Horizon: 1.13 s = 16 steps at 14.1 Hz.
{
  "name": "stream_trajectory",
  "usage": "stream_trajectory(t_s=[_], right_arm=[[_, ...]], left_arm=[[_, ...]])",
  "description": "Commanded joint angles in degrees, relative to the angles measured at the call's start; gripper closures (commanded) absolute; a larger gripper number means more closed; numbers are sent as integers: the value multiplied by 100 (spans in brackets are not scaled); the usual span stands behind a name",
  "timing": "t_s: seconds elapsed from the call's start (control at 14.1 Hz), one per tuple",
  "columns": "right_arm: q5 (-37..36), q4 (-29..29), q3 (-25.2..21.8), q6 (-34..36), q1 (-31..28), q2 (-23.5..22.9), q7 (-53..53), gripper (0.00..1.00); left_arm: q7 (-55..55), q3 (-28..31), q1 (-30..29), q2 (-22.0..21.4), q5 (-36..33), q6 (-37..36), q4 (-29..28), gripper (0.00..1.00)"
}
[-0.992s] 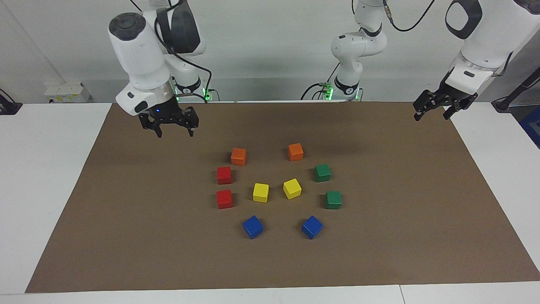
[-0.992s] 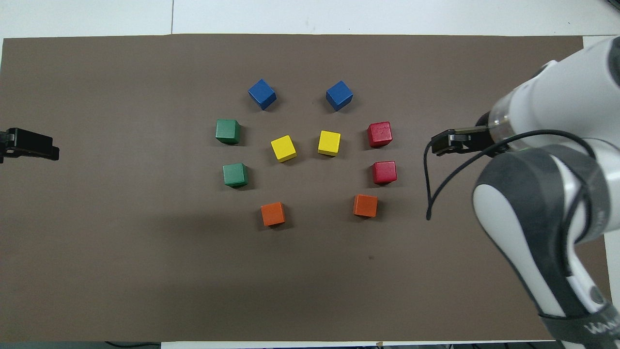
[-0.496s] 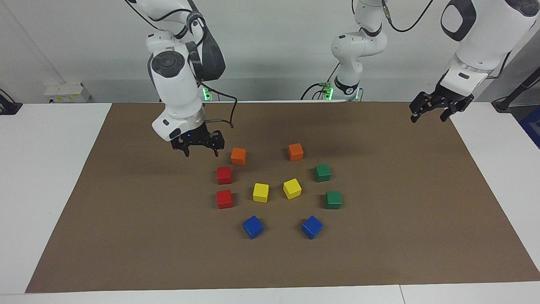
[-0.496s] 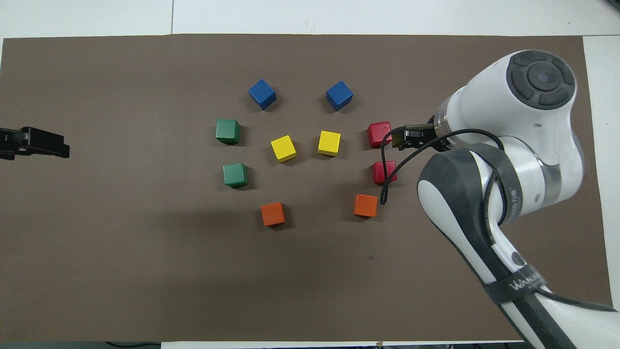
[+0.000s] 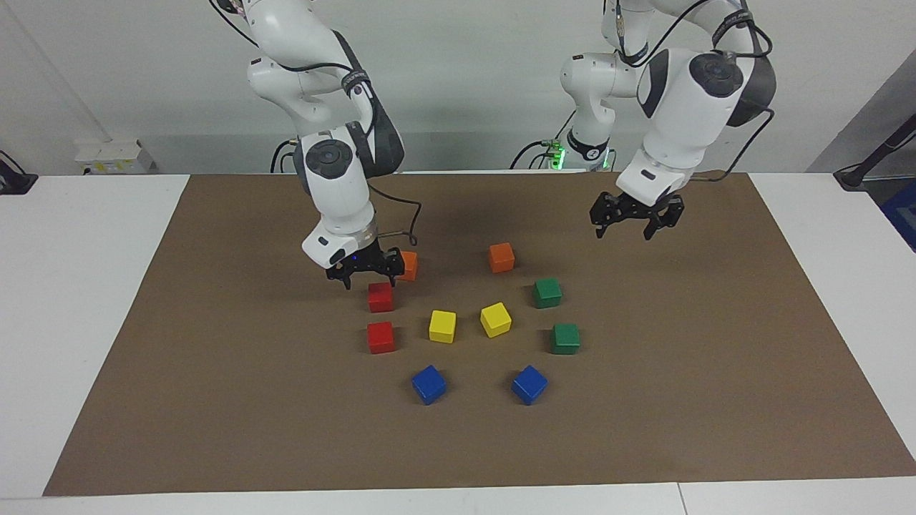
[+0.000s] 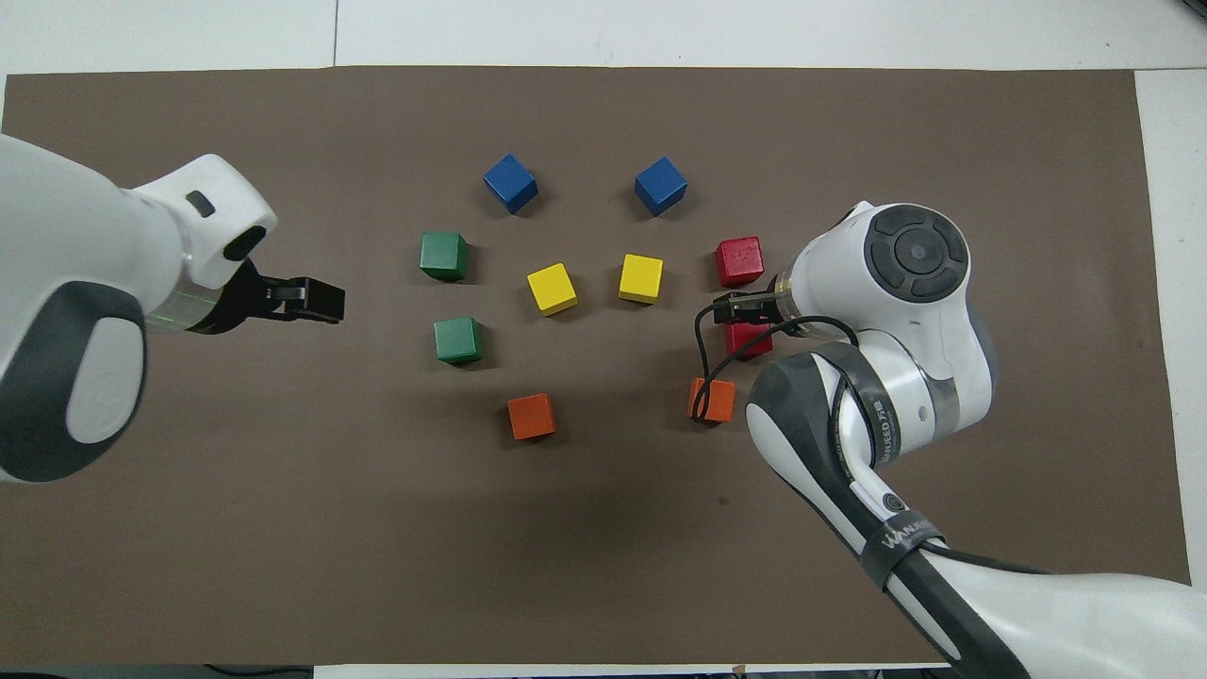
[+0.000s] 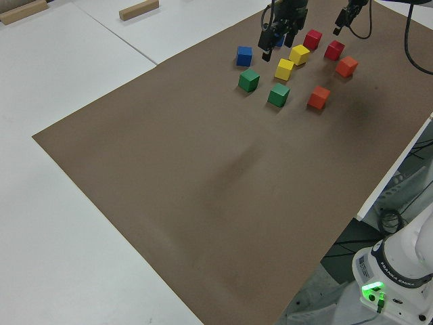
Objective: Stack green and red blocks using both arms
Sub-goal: 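Grasp the green block with the left gripper while the right gripper lifts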
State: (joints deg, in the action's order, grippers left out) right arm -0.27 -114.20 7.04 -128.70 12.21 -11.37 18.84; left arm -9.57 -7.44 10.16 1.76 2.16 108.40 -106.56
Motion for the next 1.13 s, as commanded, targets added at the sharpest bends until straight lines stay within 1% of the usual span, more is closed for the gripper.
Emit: stream_trajectory(t_s=[0.0,0.07,0.14,0.28,0.5,0.57,0.64,0.71,0.78,0.85,0.92,1.06], right_arm=[[-17,-120,8,-278,-17,-163,172,0],[-17,-120,8,-322,-8,-234,207,0],[-17,-137,8,-392,105,-295,260,0],[-17,-146,-1,-463,176,-392,321,0],[-17,-155,8,-586,194,-524,357,2],[-17,-190,8,-595,194,-542,357,9],[-17,-190,8,-569,194,-542,348,22],[-17,-190,-1,-508,194,-533,348,52],[-17,-181,-1,-446,194,-507,365,100],[-17,-129,-1,-324,124,-472,339,100],[-25,46,-18,8,19,-420,261,100],[-26,685,-18,921,-410,-358,-386,100]], left_arm=[[-273,103,380,298,74,740,-328,0],[-396,103,399,316,74,1083,-539,0],[-493,103,434,455,74,1304,-619,0],[-791,112,557,772,65,1743,-629,0],[-854,112,610,1089,65,1957,-638,0],[-1002,112,654,1220,65,2035,-638,0],[-1212,112,741,1352,57,2219,-638,0],[-1319,129,881,1475,57,2316,-638,0],[-1337,129,909,1511,57,2361,-638,0],[-1337,129,909,1529,57,2361,-638,0],[-1337,129,909,1529,57,2352,-646,0],[-1390,138,900,1529,57,2361,-734,0]])
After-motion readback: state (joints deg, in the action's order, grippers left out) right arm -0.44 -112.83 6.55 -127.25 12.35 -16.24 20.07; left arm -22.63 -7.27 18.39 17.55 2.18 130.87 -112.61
